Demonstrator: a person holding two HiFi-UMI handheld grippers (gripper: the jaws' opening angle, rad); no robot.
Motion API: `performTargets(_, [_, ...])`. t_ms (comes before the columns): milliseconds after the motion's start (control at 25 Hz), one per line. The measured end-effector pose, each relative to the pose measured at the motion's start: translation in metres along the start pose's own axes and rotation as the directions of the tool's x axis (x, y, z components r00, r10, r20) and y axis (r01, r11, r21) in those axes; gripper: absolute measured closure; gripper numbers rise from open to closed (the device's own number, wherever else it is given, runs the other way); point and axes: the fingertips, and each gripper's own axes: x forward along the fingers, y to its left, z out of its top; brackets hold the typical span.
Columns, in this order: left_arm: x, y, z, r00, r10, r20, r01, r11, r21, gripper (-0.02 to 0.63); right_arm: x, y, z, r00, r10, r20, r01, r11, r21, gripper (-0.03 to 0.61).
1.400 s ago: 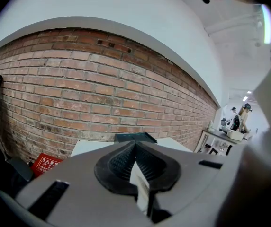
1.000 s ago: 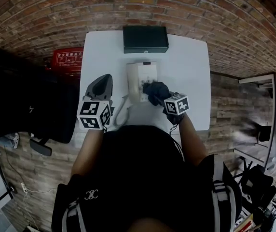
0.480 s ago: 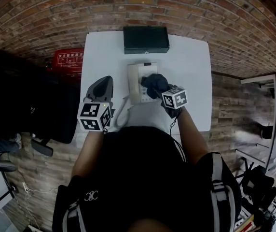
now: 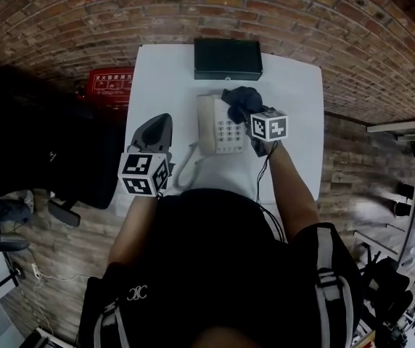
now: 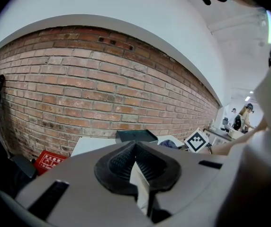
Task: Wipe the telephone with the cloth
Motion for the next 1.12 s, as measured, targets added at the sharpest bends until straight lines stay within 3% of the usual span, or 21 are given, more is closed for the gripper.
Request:
performTargets(280, [-0.002,0.000,-0.001,1.000,0.011,-0.005,-0.011,1.000,-0.001,0.618,0.008,0.001,0.007,1.000,-0.011,-0.028,0.008,0.994,-0.106,0.541])
performTargets(560, [-0.004,-0.008,-0.001,1.000,0.007,-0.006,-0.007,1.000,0.011,0.618,0.027,0.028,0.015,0.997,0.036,-0.067,-0.050,0.973,-0.225,0.541])
performTargets(840, [-0.013,-0.003,-0.002,1.000,0.023,-0.007,-0.023,1.000,0.008,0.618,0.038,0.046,0.016,0.994,0.063,-0.093,-0.083,0.971,-0.224,0.541])
performTargets(1120, [-0.015,-0.006,-0.002,1.000,0.019,0.004,-0.019,1.000,0.006,0.618,0.025,0.058,-0.017,0.982,0.089,-0.167,-0.134,0.950,-0.283,0.541])
